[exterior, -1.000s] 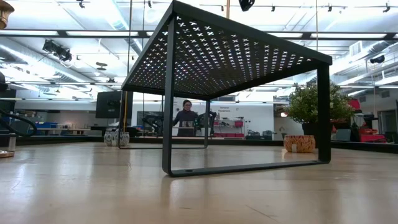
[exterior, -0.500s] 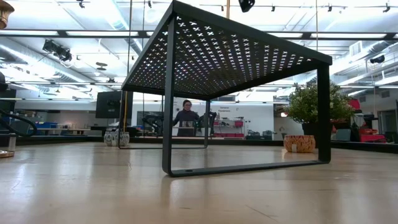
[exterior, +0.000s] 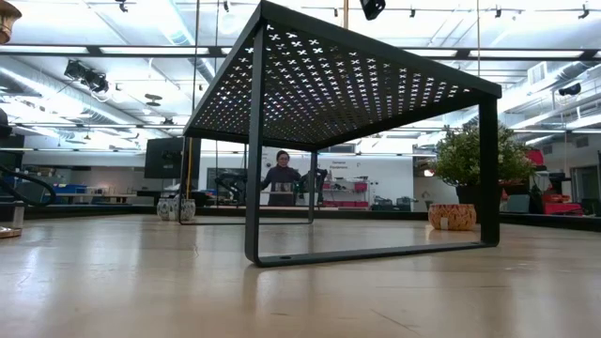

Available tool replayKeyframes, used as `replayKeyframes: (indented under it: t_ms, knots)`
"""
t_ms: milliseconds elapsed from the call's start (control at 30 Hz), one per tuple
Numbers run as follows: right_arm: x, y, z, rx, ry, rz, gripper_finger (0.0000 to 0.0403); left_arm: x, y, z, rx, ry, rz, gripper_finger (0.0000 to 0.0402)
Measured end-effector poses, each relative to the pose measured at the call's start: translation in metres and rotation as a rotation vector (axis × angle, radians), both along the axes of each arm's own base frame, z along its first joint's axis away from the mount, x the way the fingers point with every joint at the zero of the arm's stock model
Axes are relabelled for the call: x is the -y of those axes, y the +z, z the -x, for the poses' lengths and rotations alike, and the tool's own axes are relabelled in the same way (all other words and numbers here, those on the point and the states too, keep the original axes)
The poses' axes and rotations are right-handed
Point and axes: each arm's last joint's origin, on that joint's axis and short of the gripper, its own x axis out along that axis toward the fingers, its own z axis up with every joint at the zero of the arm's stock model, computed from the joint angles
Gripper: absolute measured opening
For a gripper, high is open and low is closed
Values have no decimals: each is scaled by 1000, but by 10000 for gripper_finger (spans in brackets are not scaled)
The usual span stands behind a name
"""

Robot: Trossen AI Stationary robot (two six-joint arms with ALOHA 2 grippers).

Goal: Pick & Place candle stick holders
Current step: Put the top gold candle holder on the shelf

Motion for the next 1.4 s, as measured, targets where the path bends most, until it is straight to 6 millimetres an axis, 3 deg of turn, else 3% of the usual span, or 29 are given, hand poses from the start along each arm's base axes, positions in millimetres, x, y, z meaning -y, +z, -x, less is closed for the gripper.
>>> replayKeyframes:
  t_ms: [1400]
  knots:
    - [0,-4,-5,1,15,14,18,0,0,0,0,0,0,46]
